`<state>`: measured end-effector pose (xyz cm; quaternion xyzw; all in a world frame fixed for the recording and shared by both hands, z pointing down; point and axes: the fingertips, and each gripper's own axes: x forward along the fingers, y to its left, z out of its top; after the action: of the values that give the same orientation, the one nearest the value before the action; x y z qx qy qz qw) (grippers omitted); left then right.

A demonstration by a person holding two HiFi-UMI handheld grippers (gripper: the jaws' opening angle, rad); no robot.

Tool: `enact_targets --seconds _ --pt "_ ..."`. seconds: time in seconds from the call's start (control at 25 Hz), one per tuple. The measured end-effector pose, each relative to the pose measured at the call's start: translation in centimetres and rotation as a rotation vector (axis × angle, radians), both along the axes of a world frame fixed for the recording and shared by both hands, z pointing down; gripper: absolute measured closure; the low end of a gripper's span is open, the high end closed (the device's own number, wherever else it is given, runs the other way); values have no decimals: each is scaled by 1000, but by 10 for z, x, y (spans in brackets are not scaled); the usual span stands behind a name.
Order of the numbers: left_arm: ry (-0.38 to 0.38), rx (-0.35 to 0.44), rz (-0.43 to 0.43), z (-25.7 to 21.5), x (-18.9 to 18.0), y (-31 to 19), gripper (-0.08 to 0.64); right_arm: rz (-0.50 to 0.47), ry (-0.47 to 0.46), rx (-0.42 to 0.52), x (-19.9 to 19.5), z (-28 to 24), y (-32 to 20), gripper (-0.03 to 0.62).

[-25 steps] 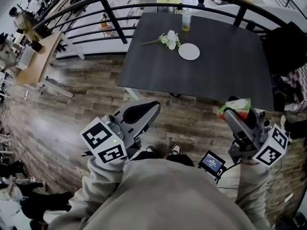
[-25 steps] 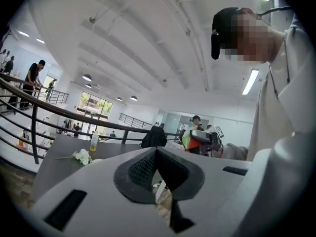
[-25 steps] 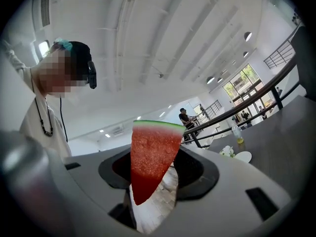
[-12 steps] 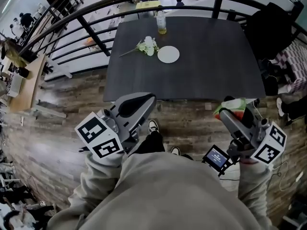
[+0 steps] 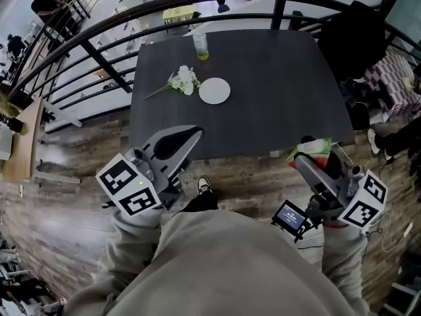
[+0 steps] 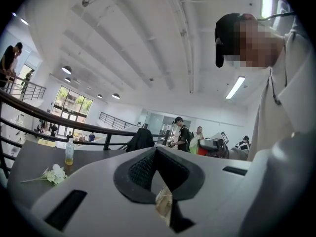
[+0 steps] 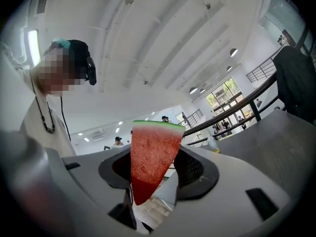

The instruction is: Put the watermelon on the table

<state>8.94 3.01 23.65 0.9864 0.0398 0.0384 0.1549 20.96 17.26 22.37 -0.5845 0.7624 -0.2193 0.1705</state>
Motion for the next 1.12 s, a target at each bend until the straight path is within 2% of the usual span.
enact_targets --seconds 0.2,0.4,0.68,0.92,1.12 --pt "-12 -27 25 9 16 -38 554 9 2 -9 11 0 -43 379" --pt "1 -16 62 9 26 -64 554 26 14 2 13 -3 -73 379" --pt "-12 -45 75 9 39 -151 554 39 15 -39 23 -16 -157 379" --pt "-51 -75 67 37 41 -223 554 7 1 -84 33 4 -248 379" --pt "-69 -86 53 60 42 -252 554 -27 -6 -68 37 13 -292 379"
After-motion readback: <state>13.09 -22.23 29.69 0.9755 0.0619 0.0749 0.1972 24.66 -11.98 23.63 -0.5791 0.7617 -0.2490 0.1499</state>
